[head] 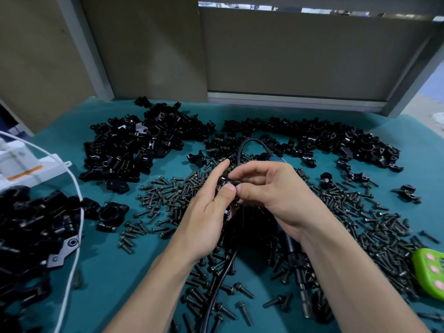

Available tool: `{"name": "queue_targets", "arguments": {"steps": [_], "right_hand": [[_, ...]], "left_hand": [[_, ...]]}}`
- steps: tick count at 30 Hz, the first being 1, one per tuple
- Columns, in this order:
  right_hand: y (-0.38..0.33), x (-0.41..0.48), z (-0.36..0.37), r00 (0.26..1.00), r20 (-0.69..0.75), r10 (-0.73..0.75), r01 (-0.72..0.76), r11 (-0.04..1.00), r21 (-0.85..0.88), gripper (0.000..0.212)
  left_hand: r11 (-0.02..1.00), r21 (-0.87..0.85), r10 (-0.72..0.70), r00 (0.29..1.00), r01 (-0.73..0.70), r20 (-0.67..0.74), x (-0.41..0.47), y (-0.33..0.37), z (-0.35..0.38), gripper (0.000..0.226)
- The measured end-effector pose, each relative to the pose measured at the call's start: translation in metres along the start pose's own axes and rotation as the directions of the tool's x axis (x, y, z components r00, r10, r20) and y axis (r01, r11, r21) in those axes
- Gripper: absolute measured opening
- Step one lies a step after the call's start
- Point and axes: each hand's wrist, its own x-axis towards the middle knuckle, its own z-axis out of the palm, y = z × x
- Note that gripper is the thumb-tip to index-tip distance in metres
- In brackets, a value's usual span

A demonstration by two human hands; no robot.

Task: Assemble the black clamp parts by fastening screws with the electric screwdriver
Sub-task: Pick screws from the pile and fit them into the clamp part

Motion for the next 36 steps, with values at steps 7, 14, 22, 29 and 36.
{"name": "queue_targets", "arguments": {"steps": [7,14,22,29,36], "right_hand": [[-0.001,0.0,0.003,0.985,-0.128,-0.115,0.101,0.989,-0.108,0.028],[-0.003,-0.003,0.015,0.958,-0.172,-0.231,0.147,0.905,-0.398,0.03],[-0.007,-0.003,0.013,0.961,-0.177,-0.213,0.121,0.897,-0.425,0.032],[-0.022,-0.003,-0.018,0.991,-0.126,-0.032,-0.083,0.591,-0.802,0.021],[-0.029,-0.047,-0.002,0.969,-0.072,0.237,-0.13,0.237,-0.963,0.012]], "left_hand": [[0.982,-0.188,-0.045,0.984,0.012,-0.174,0.005,0.006,0.009,0.03],[0.854,-0.516,-0.135,0.985,0.062,-0.104,0.0,0.016,0.009,0.026],[0.812,-0.579,-0.164,0.98,0.071,-0.11,0.006,0.013,-0.001,0.029],[0.796,-0.6,-0.271,0.935,0.083,-0.229,0.015,0.005,-0.008,0.031],[0.857,-0.503,-0.262,0.934,0.11,-0.244,0.013,0.0,-0.004,0.012]]}}
